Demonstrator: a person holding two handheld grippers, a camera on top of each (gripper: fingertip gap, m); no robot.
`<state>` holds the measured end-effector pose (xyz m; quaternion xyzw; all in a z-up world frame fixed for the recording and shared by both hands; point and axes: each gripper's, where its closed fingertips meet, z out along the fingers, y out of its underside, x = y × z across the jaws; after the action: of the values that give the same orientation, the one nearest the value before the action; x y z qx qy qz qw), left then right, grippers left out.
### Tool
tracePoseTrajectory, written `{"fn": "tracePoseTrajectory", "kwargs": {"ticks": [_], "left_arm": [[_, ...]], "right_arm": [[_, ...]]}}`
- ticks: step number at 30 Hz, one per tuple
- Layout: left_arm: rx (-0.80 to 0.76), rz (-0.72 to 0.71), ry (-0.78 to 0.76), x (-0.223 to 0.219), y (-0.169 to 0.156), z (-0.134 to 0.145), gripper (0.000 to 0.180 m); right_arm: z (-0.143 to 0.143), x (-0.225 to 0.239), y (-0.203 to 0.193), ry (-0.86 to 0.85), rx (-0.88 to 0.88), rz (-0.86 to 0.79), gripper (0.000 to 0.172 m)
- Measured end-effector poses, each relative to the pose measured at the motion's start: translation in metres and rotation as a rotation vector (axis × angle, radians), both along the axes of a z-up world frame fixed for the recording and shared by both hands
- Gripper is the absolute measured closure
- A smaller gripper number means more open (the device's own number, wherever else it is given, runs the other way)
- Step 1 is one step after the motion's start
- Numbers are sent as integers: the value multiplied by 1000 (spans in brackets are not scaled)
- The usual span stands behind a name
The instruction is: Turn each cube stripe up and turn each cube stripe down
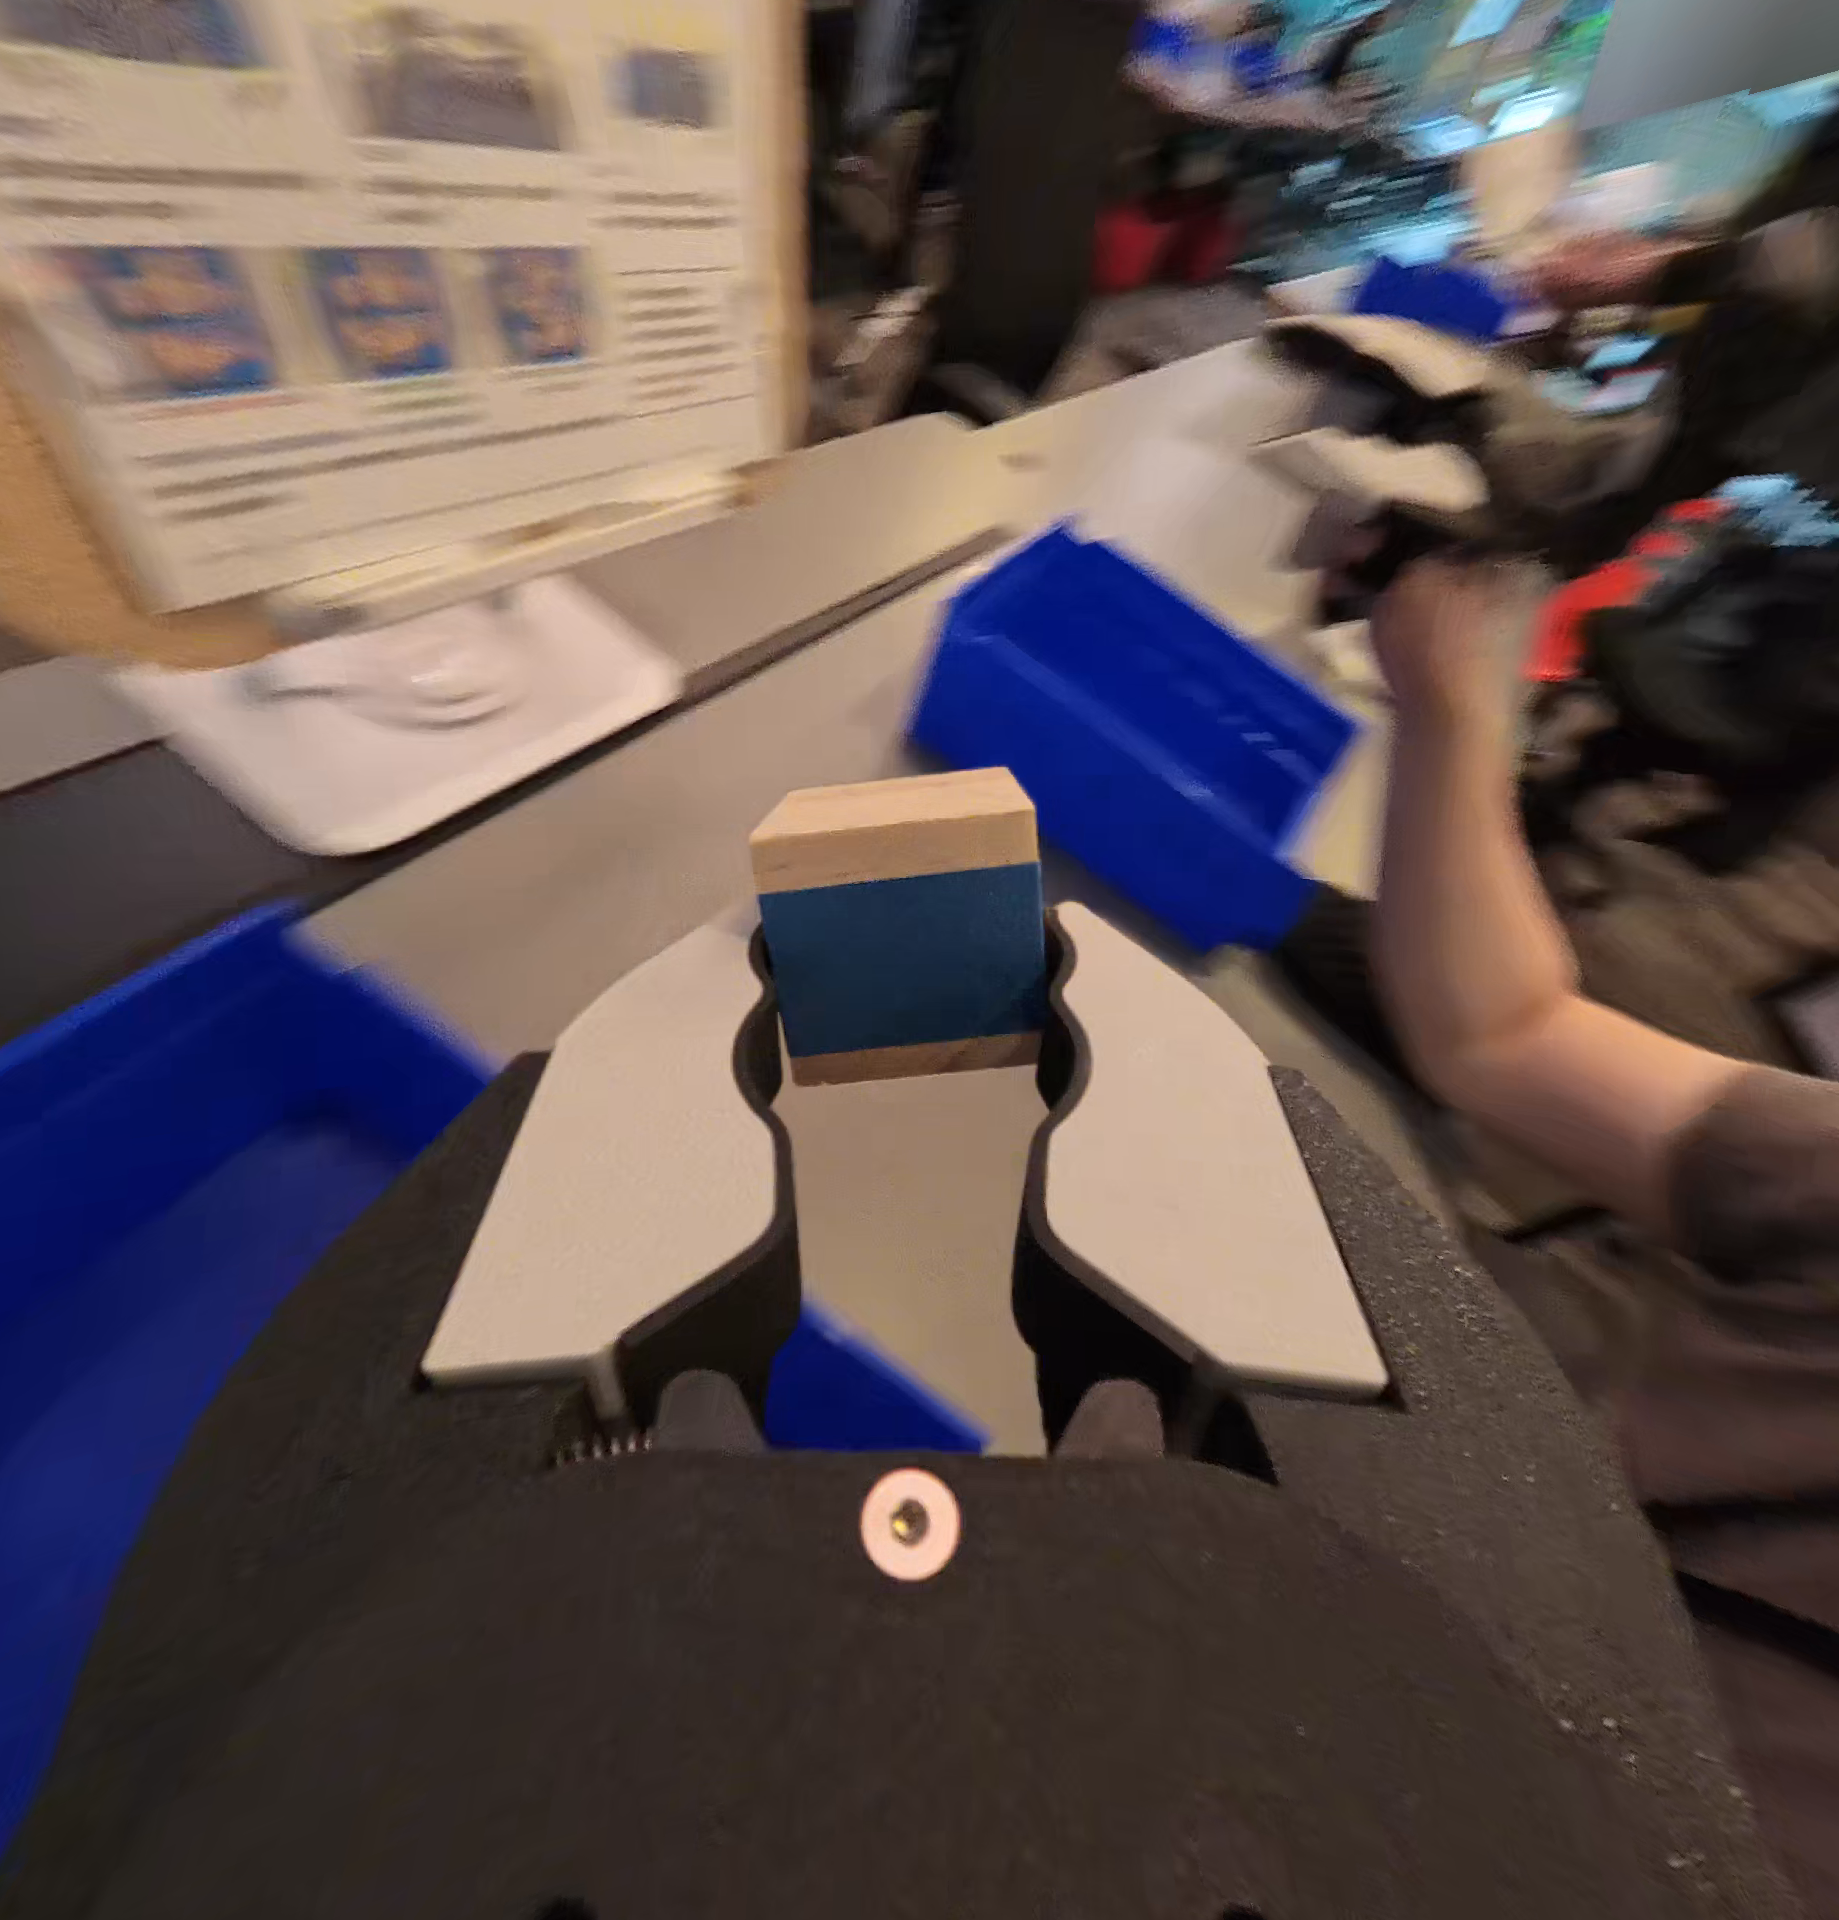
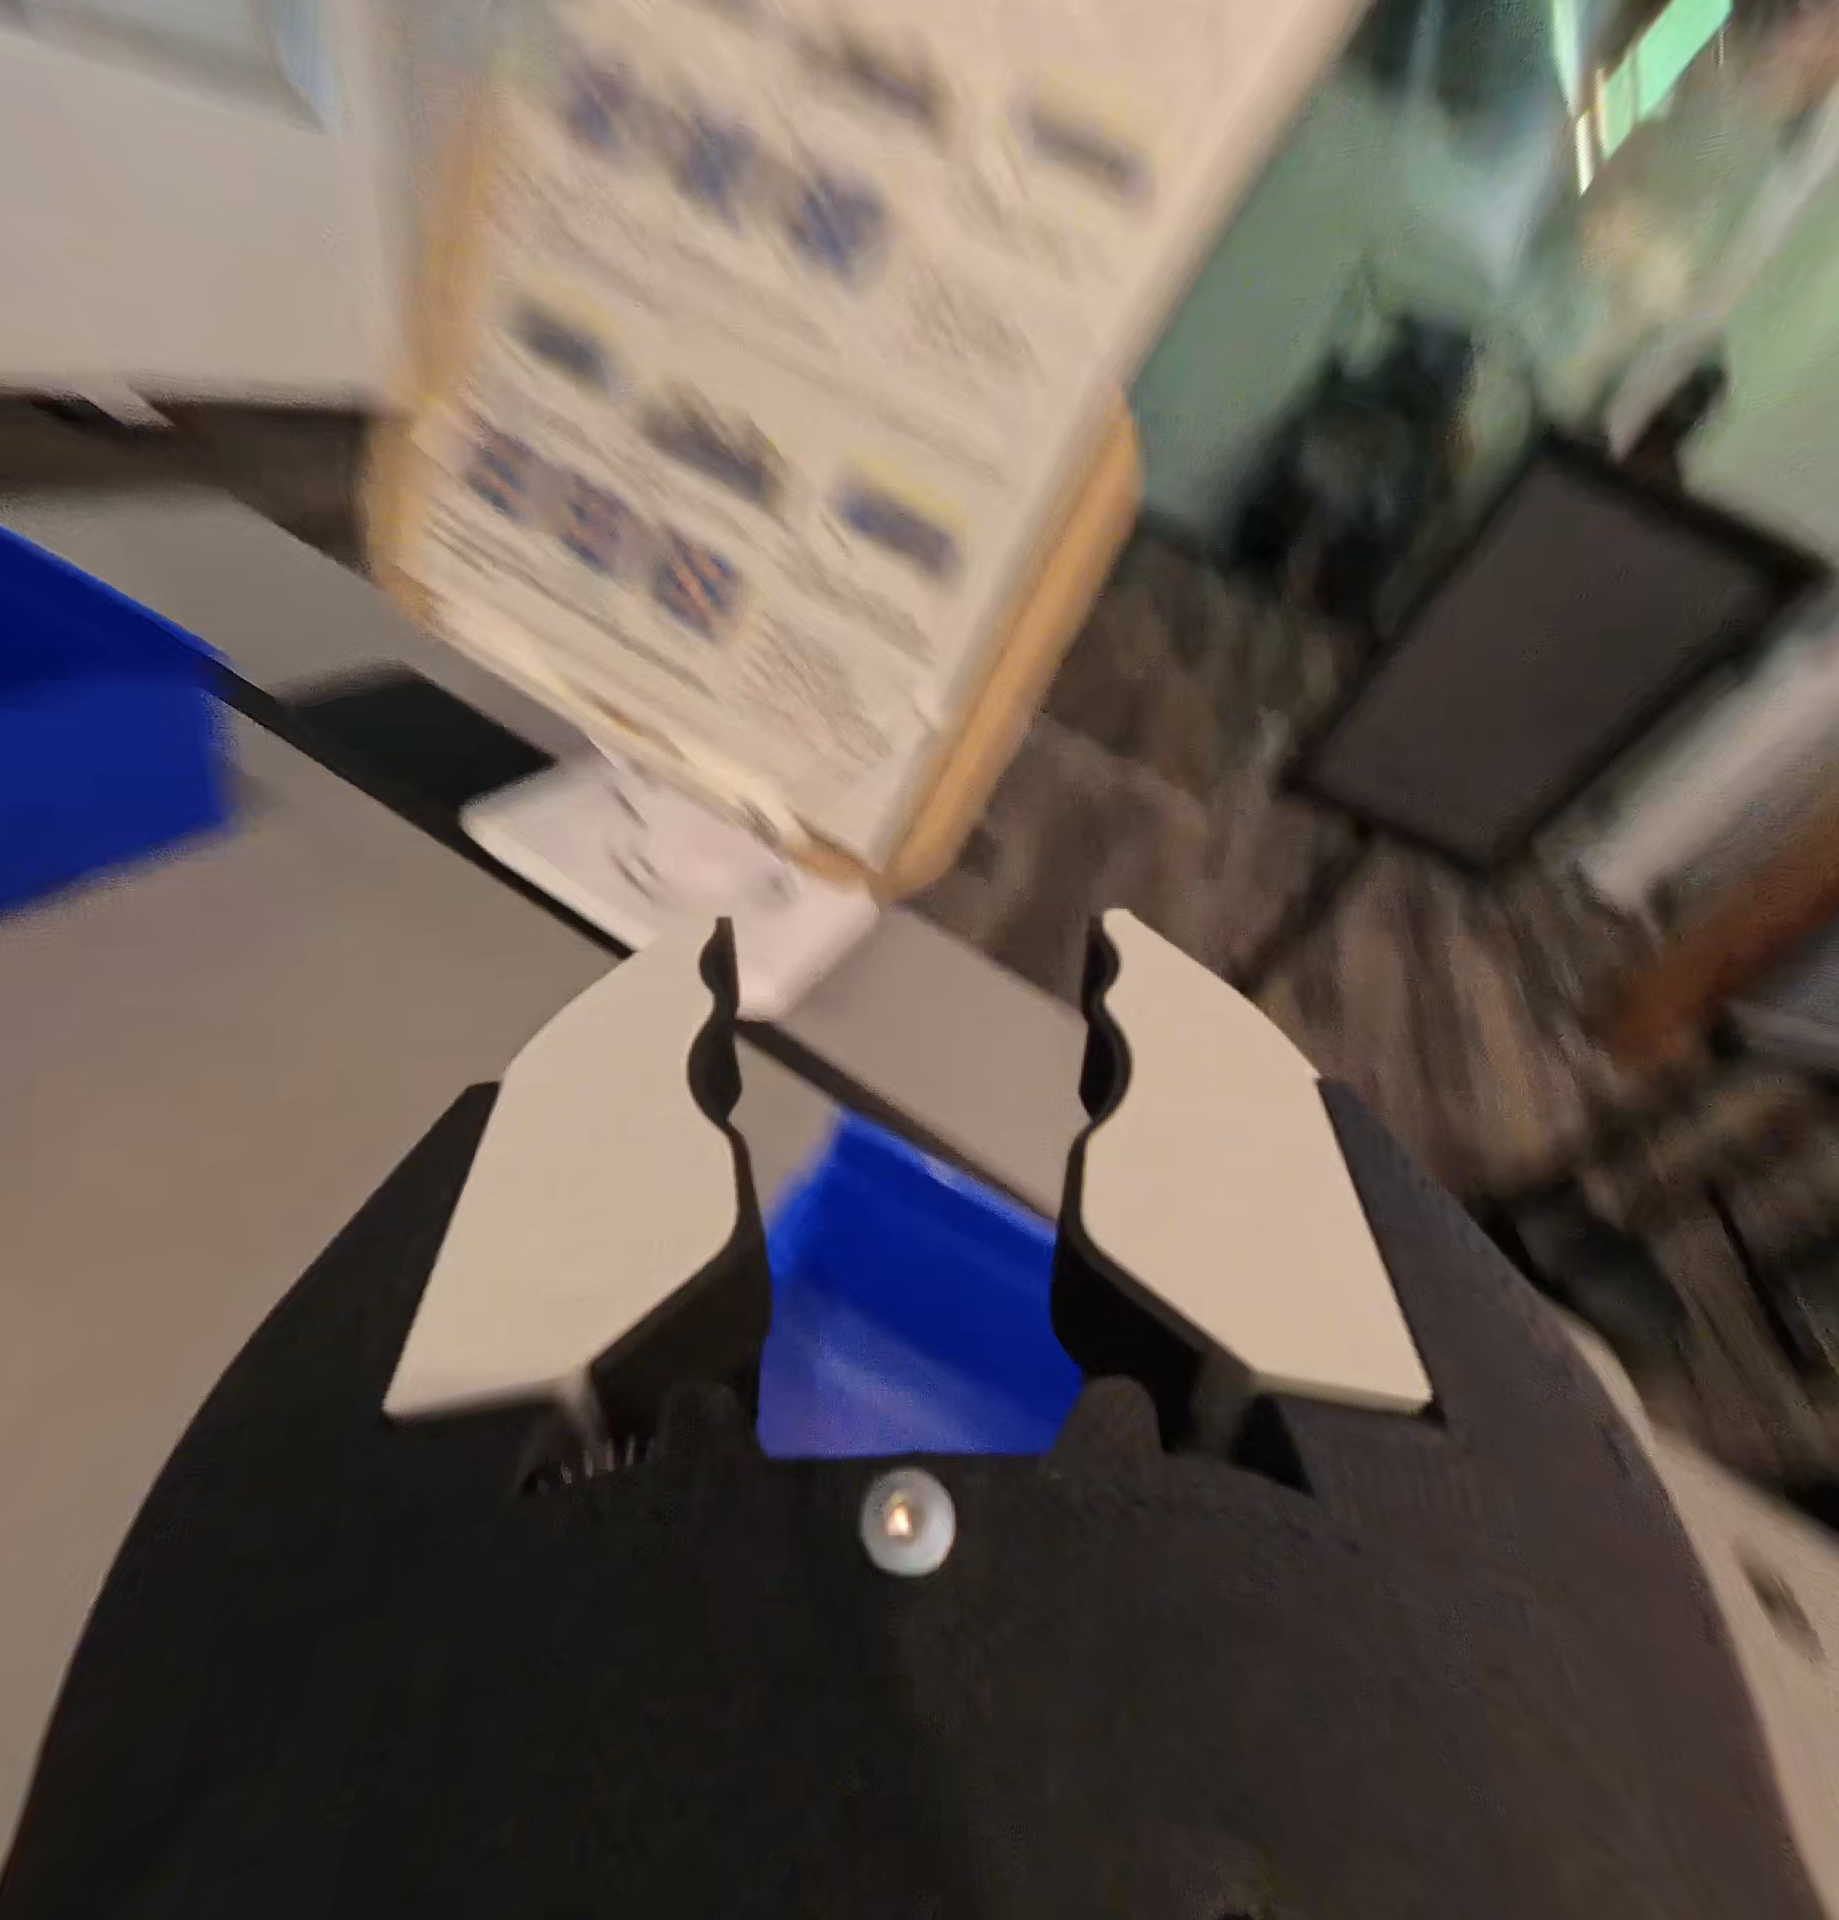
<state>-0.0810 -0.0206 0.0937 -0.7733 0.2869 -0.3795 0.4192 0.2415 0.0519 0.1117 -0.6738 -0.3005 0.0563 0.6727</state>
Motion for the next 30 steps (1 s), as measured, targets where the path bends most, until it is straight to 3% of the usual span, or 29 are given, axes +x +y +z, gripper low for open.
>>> {"fn": "tracePoseTrajectory", "kwargs": {"ticks": [3,5,8,14,20,26,30], "left_arm": [[-41,-222,-114,48,-28,7,134],[-70,-319,-139,72,-41,5,134],[-119,-437,-175,96,-59,2,134],[-135,-498,-150,116,-73,-6,134],[-154,-553,-160,126,-84,-6,134],[-137,-608,-166,128,-93,-3,132],[-15,-512,-140,116,-81,9,127]], "right_arm": [[28,-78,-55,57,271,319,107],[31,-123,-97,61,383,511,107],[22,-166,-135,8,480,632,104],[-1,-203,-155,-84,535,641,102],[-15,-213,-144,-111,541,540,114],[-14,-212,-151,-105,550,573,127],[-1,-185,-132,-213,445,536,128]]}}
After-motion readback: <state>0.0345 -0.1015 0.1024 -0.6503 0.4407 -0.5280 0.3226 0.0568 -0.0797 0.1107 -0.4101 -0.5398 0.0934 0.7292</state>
